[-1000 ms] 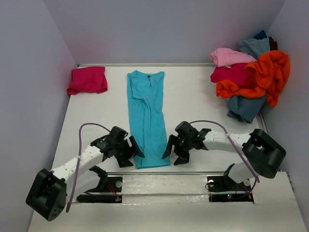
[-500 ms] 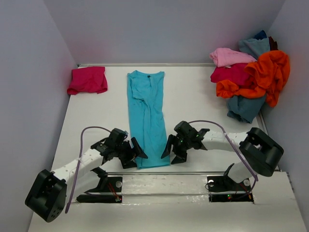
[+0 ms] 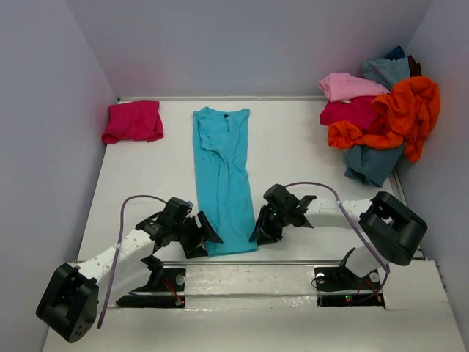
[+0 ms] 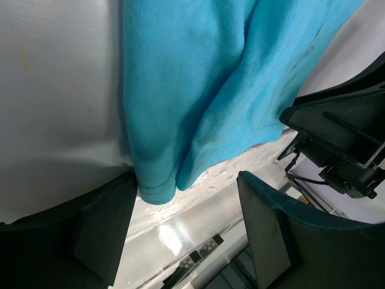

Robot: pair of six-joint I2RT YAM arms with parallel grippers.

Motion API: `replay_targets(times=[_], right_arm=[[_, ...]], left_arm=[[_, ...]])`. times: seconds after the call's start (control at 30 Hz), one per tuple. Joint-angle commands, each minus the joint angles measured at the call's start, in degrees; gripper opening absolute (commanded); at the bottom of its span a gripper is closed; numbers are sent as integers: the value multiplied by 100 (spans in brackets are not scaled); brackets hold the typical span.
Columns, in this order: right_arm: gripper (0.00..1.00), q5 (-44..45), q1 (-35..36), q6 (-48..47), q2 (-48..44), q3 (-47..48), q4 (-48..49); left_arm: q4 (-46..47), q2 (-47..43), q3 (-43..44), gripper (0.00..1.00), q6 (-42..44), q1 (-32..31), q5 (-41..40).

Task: Fold and stack the t-shirts
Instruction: Fold the tshirt

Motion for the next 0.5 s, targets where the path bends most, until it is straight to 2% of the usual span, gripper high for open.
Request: replay_targets(times=[0.0,0.1,0.13,0.2,0.3,0.47], right_arm=[[35,65,-21,-4,98,-54,186],[34,47,-21,-4,106,-63,204],[33,47,-21,-4,98,-63,212],[32,38,-21,-4,106,-72,230],[30,21,-21,-4,89,-80,221],[29,30,-21,-13,36,-107,168]], left_arm=[[-551,28,-274,79,125,-34,-309],[-577,-7,-274,74,134,-34,-318],[-577,2,-283,67,125,-34,-309],[-559,2,-301,60,117,-34,-301],[-498,11,-336,44,81,-34,-265],[-445,55,-353,35,90,-34,-257]])
